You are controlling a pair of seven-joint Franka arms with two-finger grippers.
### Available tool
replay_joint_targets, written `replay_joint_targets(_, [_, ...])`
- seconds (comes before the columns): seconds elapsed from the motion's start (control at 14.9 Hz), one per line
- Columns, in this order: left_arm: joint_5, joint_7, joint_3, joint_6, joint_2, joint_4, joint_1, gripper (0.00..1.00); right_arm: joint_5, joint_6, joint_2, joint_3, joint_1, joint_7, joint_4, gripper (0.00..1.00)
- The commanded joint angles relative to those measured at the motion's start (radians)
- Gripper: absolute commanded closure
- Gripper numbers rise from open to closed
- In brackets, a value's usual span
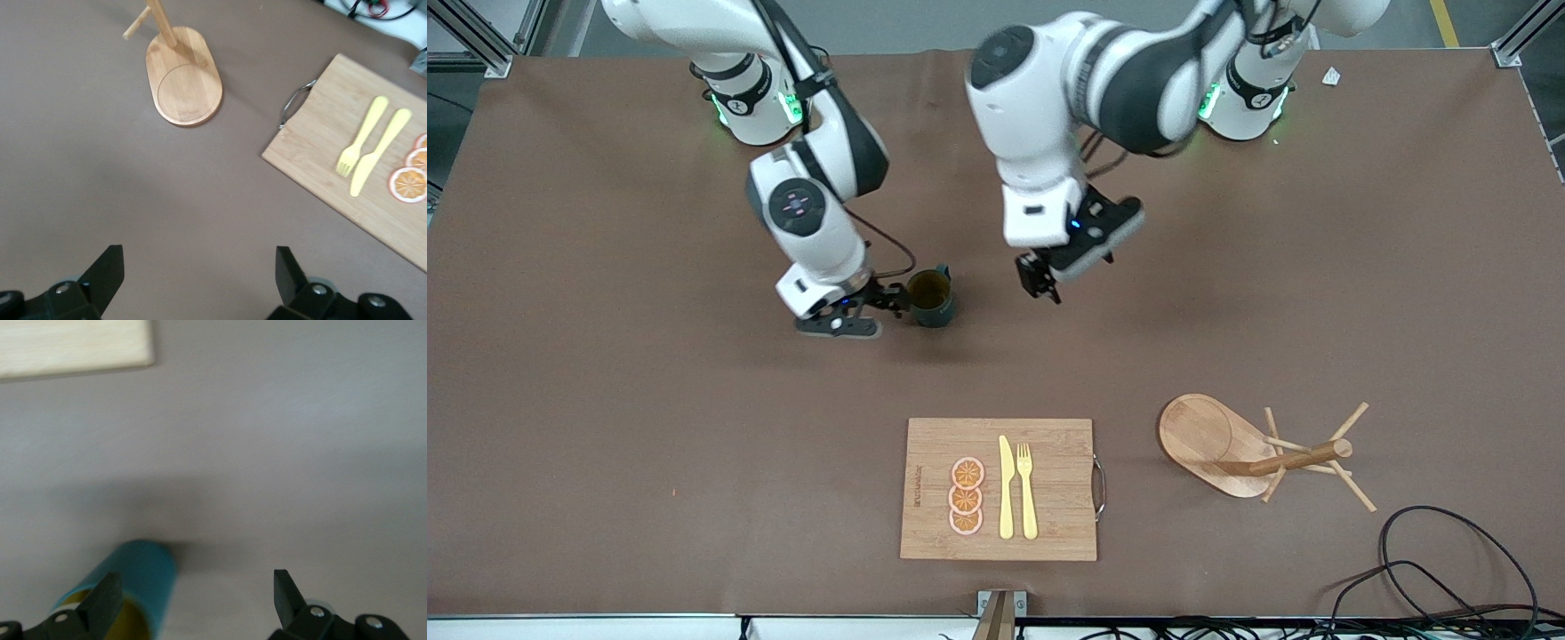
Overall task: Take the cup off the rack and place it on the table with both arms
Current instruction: 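Grasp the mug with the right gripper while the left gripper releases it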
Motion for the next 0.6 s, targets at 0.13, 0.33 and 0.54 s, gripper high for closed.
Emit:
replay_joint_targets(0.13, [-0.111,0.3,-0.013,0.01,-0.019,0.017,0.194,0.0,0.013,0.04,0.014,-0.014,0.071,0.019,-0.049,0.0])
replay_joint_targets(0.33, [-0.16,0.501,-0.015,0.01,-0.026,0.022,0.3,0.0,0.013,0.112,0.014,-0.014,0.073,0.017,-0.105,0.0])
replay_joint_targets(0.54, [-0.163,0.656,-0.012,-0.001,-0.052,0.022,0.367,0.0,0.009,0.15,0.014,-0.014,0.073,0.004,-0.141,0.37])
